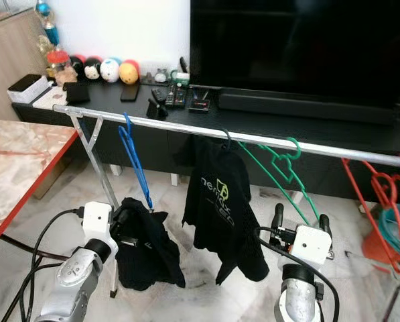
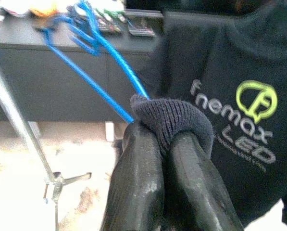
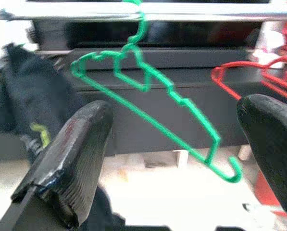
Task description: Hang hanger
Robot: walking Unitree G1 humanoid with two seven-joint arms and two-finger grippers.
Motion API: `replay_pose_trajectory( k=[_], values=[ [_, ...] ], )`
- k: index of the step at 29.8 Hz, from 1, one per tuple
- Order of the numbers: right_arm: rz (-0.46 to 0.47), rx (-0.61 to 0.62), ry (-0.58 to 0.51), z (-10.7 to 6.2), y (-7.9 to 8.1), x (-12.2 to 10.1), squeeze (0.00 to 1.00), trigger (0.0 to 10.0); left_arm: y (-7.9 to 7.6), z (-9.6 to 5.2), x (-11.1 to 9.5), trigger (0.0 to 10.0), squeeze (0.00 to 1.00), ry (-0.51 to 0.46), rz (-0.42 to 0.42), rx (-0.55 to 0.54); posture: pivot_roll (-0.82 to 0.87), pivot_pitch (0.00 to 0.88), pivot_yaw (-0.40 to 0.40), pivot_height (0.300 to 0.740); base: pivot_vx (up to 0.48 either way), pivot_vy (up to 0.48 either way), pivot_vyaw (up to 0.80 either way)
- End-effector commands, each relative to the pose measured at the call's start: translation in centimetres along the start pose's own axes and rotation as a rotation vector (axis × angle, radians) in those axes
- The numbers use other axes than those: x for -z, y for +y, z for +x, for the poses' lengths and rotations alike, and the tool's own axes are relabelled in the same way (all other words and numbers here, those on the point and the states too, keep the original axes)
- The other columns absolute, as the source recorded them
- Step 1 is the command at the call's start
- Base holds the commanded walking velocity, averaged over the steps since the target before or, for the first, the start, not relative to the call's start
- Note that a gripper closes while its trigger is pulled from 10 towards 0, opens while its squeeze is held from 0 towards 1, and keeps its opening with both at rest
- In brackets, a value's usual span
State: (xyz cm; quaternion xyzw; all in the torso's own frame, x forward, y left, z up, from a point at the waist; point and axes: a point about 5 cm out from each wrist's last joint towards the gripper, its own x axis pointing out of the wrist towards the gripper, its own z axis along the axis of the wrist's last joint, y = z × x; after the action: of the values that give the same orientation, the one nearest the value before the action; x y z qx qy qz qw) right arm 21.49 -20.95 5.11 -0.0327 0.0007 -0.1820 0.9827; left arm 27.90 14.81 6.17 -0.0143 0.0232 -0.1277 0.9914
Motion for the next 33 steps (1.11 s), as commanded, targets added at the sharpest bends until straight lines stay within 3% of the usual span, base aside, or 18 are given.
replay_pose_trajectory(
  k=[1, 33],
  values=[
    [-0.002, -0.006, -0.011, 0.55, 0.21, -0.35, 0.00, 10.0, 0.08, -0.22, -0.04, 10.0, 0.00, -0.010, 0.006, -0.003, -0.01, 0.000, 0.004, 0.740, -0.296, 0.000, 0.00],
    [-0.004, 0.000, -0.013, 0.94, 0.19, -0.46, 0.00, 10.0, 0.17, -0.12, -0.07, 10.0, 0.00, -0.011, 0.002, -0.006, -0.01, 0.000, 0.001, 0.740, -0.295, 0.000, 0.00]
  ],
)
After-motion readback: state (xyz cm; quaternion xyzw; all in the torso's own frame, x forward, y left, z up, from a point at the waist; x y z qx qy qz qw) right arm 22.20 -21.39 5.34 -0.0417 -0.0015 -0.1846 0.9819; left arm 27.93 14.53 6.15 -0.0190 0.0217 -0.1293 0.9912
